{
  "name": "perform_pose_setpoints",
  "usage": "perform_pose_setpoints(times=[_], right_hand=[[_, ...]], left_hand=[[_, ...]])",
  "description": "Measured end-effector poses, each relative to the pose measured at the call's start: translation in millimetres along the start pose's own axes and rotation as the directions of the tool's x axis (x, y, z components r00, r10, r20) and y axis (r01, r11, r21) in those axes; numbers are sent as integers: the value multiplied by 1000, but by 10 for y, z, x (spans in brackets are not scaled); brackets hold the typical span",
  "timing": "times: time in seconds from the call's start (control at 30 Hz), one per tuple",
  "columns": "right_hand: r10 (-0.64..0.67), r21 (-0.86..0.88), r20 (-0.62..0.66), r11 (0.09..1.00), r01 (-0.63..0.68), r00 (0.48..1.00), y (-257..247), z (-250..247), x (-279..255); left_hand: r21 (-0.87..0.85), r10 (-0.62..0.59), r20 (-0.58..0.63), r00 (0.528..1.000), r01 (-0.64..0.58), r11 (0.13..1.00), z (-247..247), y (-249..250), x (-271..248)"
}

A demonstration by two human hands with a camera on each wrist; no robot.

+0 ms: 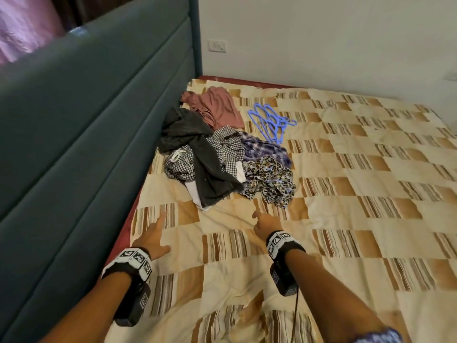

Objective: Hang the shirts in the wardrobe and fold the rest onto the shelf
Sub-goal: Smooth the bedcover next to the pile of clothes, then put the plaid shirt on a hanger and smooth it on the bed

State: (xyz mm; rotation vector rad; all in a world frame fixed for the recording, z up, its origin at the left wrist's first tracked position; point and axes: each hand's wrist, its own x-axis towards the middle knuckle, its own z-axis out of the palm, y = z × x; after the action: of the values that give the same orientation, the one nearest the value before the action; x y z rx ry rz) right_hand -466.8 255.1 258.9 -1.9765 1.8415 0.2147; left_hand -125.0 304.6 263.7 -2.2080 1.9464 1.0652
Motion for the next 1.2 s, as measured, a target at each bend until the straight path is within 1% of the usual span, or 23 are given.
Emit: perform_pose_setpoints(times=[0.07,0.13,0.23,0.37,0.5,0.63,0.73,0.87,0.97,1.07,1.17,1.2], right_hand=[[63,14,25,998,-64,998,-102,99,-32],[121,52,-2,991,-121,993,-253,154,-76],[192,103,-14,976,-190,981,-518,201,-186],[231,135,-53,966,-222,972,-773,243,-320],[242,91,-81,968,-235,967,-842,233,-344],[281,20,-101,960,-280,954,-737,216,-64],[298,-15,-135,953,-303,945,-648,204,256],[331,29,-150,943,-331,932,-502,115,565],[329,53,-161,944,-325,931,-319,-99,809],[333,53,-141,943,-329,932,-59,-354,1097],[343,108,-104,937,-333,933,202,-566,1421],[328,120,-92,941,-317,940,316,-608,1569]], left_hand=[[-9,52,22,998,-52,999,-15,-155,98],[3,94,51,994,-94,996,-103,-312,190],[51,126,119,985,-133,990,-324,-529,294],[95,146,154,977,-161,982,-582,-658,419],[126,168,187,968,-193,973,-666,-680,600],[147,133,165,977,-157,976,-670,-618,916],[234,135,133,982,-163,958,-631,-559,1196],[336,149,49,988,-157,929,-645,-378,1477],[329,147,72,987,-162,930,-637,-177,1726],[285,130,72,989,-145,947,-701,111,1910],[249,98,62,993,-110,962,-709,433,2133],[256,95,53,994,-105,961,-704,547,2239]])
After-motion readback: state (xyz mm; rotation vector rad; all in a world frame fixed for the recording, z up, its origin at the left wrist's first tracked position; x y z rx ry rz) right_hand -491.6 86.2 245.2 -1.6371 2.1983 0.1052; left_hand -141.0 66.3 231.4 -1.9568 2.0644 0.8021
